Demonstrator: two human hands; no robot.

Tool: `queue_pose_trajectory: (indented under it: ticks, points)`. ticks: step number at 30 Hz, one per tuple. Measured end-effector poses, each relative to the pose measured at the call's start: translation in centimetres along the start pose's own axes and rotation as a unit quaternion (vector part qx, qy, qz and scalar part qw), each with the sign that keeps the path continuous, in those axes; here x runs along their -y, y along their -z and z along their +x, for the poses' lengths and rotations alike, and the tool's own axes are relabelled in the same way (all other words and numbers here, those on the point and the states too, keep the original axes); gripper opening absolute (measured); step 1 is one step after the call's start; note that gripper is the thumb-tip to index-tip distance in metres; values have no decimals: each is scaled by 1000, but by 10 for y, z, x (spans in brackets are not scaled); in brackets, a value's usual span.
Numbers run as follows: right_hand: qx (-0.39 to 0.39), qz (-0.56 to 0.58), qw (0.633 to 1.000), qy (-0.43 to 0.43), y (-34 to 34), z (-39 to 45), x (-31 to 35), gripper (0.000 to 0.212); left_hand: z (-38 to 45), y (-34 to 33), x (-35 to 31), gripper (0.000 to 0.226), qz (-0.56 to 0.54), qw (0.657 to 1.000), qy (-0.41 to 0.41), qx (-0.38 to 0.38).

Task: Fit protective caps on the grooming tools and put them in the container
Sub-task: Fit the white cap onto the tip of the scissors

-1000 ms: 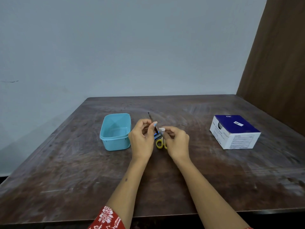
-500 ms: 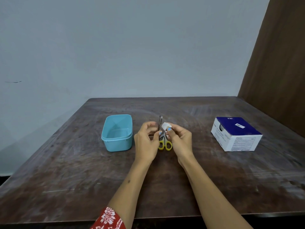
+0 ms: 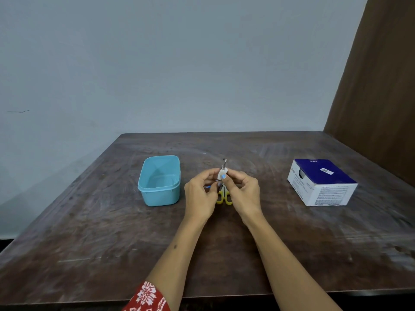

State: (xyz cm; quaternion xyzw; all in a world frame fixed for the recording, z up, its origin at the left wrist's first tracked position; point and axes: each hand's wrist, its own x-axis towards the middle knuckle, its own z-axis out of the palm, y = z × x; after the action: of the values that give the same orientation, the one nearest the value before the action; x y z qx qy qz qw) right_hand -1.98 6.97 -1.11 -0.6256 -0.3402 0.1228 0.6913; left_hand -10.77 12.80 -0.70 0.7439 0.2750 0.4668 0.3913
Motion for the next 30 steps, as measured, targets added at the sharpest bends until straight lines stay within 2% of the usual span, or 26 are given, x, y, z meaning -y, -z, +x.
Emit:
queue_pose_trajectory:
  ticks: [12,18,23,30]
  points:
    - [-27,24,999,-11,-1,-3,6,13,-1,-1,0,29,-37,999,30,6]
    - [-79,45,996,8,2,-2,7,23,0,-2,0,29,-59,998,34,14]
    - [-42,47,998,-5,2,-2,5,10,1,-2,3,28,-80,995,52,19]
    - [-1,22,1000,-11,0,-2,3,14,1,-2,4,30,-69,996,59,24]
